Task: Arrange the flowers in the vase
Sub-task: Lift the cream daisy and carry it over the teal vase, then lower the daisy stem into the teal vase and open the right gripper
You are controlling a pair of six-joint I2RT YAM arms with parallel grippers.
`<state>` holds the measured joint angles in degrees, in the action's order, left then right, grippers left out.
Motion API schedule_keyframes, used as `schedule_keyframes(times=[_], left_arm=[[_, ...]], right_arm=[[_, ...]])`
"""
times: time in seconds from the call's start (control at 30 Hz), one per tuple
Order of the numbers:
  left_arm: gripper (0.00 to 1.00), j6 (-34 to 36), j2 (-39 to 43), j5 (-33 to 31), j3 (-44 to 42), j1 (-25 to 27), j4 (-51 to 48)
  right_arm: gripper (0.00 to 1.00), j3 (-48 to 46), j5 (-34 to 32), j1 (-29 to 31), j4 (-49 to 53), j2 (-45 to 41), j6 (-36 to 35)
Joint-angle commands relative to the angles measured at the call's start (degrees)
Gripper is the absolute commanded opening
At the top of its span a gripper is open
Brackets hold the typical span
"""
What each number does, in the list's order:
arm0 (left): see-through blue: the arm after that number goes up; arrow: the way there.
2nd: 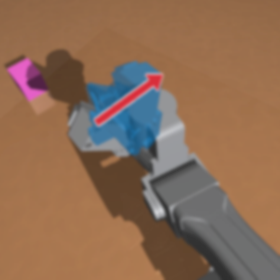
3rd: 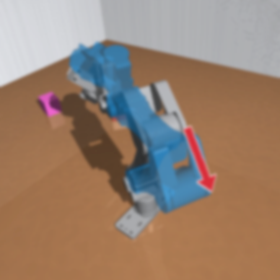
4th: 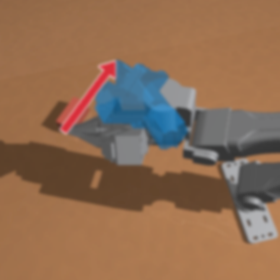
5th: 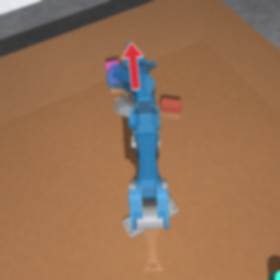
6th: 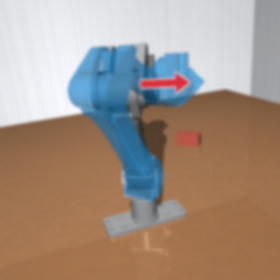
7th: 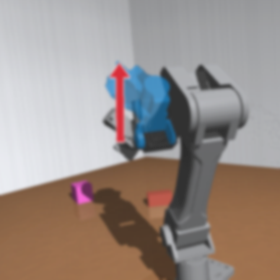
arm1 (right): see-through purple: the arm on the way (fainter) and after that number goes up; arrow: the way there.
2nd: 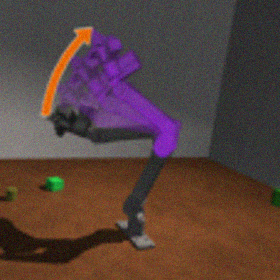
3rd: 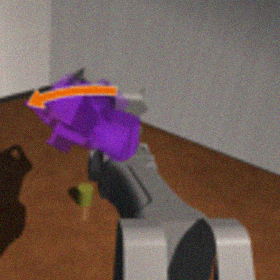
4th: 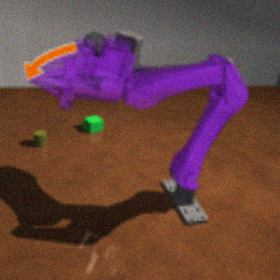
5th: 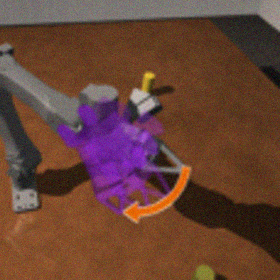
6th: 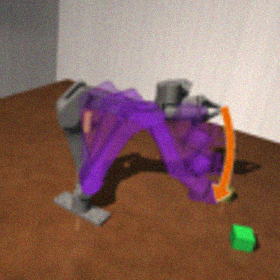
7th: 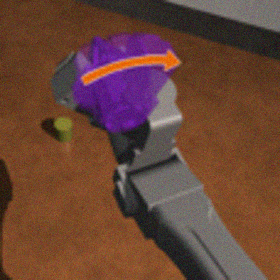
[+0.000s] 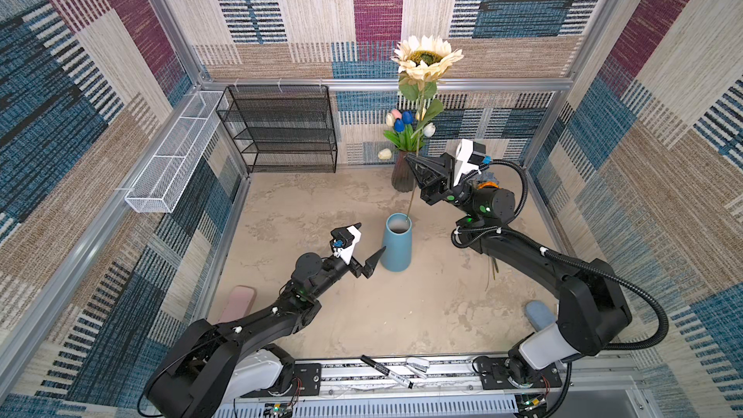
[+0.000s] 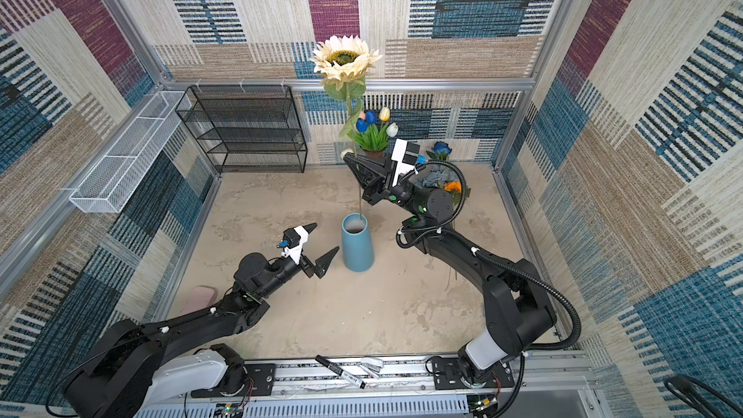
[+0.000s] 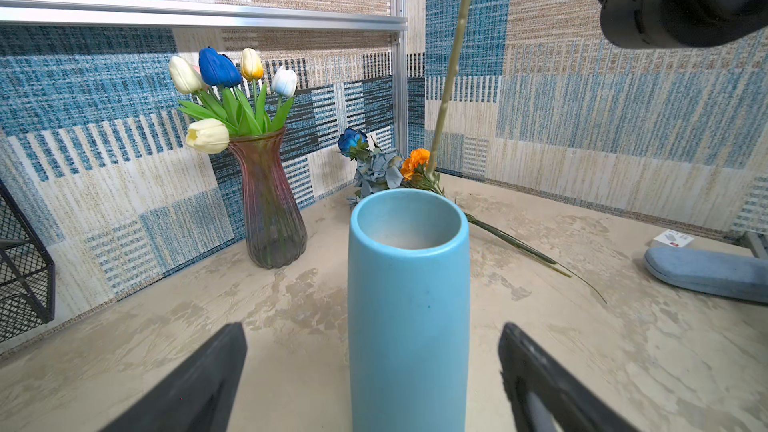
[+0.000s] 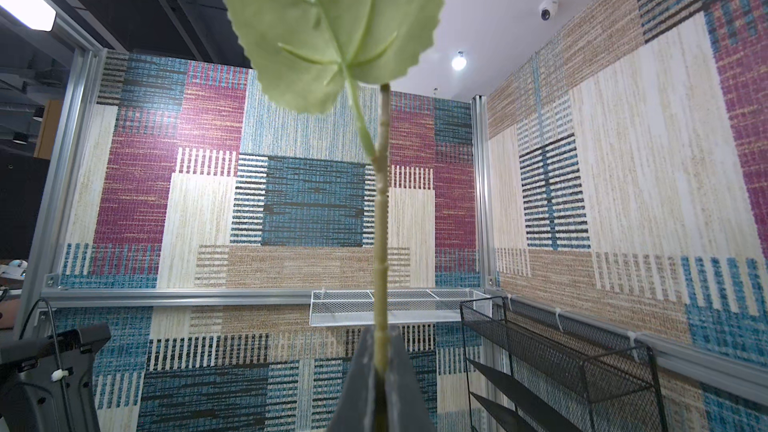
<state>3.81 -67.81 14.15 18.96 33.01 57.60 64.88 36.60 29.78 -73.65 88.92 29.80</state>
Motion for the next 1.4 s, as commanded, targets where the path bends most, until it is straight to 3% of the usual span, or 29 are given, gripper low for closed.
schedule_keyframes(times=[0.0,0.33,0.47,0.7,0.87,0.93,1.07,1.2,1.37], left_arm=[[0.97,0.91,0.09,0.09,0.37,-0.01,1.15],[0.97,1.62,-1.18,0.53,1.14,-0.06,0.84],[0.97,1.90,-1.38,0.34,1.06,-0.06,0.50],[0.96,2.92,-2.75,0.35,2.77,-0.06,-0.15],[0.96,3.04,-4.46,0.69,3.78,-0.06,0.13],[0.96,2.99,-4.94,0.47,3.72,-0.06,0.85],[0.96,3.11,-4.87,0.61,4.19,-0.06,0.46],[0.96,3.39,-4.70,0.63,4.33,-0.06,0.23],[0.96,4.09,-5.02,0.46,4.90,-0.10,-0.34]], right_arm=[[0.00,1.73,-0.91,0.28,-1.63,1.57,1.37],[0.00,-4.30,3.16,0.54,-7.16,7.40,-2.95],[0.00,-10.29,7.22,0.72,-7.34,5.90,-6.73],[0.05,-19.95,5.08,0.89,0.13,0.70,-16.00],[0.19,-22.51,1.91,0.90,3.40,-0.11,-18.57],[0.29,-22.78,0.54,0.92,5.59,-0.71,-19.86],[0.33,-23.57,-2.28,0.90,8.59,-2.63,-22.11],[0.51,-23.02,-6.55,0.89,13.89,-4.43,-24.43],[0.58,-21.01,-11.54,0.89,20.98,-6.15,-26.20]])
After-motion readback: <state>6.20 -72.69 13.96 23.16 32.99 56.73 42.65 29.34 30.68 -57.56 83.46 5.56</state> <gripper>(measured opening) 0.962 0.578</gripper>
